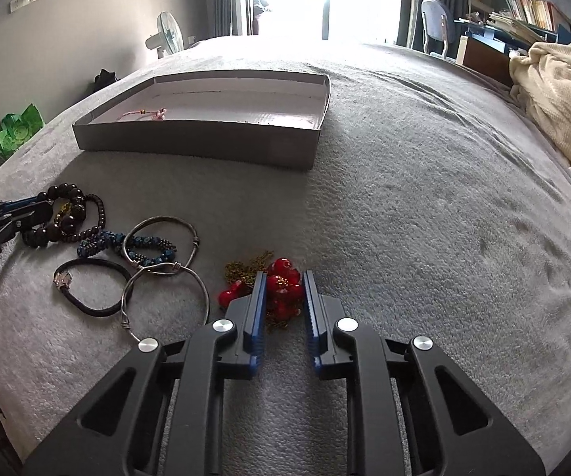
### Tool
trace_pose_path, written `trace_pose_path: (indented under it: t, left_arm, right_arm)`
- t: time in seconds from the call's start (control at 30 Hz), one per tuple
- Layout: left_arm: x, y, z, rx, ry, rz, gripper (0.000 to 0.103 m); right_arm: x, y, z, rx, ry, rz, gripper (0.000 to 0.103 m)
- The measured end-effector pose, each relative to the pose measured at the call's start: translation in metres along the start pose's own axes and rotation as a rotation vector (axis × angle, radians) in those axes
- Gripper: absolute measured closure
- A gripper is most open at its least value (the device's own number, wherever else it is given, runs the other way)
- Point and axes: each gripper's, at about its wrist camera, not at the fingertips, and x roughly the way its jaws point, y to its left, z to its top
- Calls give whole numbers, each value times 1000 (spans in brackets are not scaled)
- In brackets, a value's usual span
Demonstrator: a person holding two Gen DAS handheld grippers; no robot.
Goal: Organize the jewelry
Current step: 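Grasp the black bead bracelet with the left tool while the right tool grasps the red bead cluster, then carry both pieces into the grey box and open both tools to release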
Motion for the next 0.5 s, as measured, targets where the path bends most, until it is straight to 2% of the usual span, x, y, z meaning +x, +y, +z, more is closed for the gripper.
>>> trace_pose_path:
  t: [0.03,0.07,0.17,0.5]
  left_arm:
    - [0,2,1,-16,2,-7,74]
    - [-1,4,2,-27,3,-10,82]
    - [-9,5,3,-40,-18,-42,88]
    - [-49,-27,26,52,-122,-114,88]
  right_arm:
    - [-1,0,0,1,-5,1,86]
    - [-2,0,0,1,-11,1,86]
    - [-6,0,0,2,-34,3,87]
    - [-22,-10,6,68,-100,51,87]
